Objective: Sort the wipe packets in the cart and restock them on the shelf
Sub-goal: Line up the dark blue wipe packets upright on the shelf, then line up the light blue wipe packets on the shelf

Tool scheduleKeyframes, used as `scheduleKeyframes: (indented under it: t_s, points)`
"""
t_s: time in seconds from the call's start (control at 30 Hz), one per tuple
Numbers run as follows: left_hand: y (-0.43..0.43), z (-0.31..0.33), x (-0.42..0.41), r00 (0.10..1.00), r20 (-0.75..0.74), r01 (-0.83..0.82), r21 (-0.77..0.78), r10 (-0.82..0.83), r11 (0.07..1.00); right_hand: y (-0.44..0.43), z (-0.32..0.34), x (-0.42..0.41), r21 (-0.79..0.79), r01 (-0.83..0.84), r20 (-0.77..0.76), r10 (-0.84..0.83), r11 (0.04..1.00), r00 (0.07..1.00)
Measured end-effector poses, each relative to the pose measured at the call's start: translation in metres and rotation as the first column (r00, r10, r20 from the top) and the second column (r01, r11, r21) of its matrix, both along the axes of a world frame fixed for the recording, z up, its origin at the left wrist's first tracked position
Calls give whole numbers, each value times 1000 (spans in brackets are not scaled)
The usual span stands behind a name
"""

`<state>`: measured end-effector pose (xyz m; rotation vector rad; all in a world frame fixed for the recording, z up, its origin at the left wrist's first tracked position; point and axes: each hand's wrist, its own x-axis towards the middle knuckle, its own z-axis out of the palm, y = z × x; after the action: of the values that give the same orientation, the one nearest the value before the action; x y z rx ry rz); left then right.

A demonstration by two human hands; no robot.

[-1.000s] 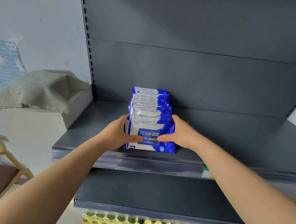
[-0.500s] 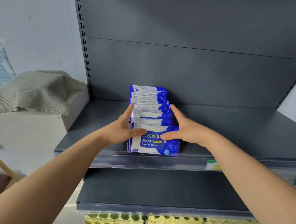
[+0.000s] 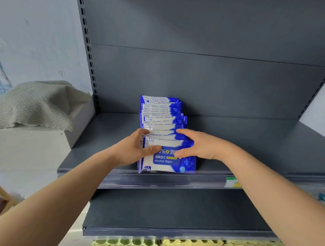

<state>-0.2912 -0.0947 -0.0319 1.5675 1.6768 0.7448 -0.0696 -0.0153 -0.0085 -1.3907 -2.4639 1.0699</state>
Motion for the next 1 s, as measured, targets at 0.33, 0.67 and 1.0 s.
scheduleKeyframes:
  t_s: [0.33,0.67,1.0]
  points:
    - [-1,32,22,844,-491,75,509,218,857,-19,32,19,489,99,2,-114,867,993]
    - [27,37,155,700,-703,405,534,125,742,-51,33,130,655,185,137,-356,733,925]
    - [57,8,410,715,-693,592,526,-96,610,-65,-10,379,677,322,123,-532,662,838]
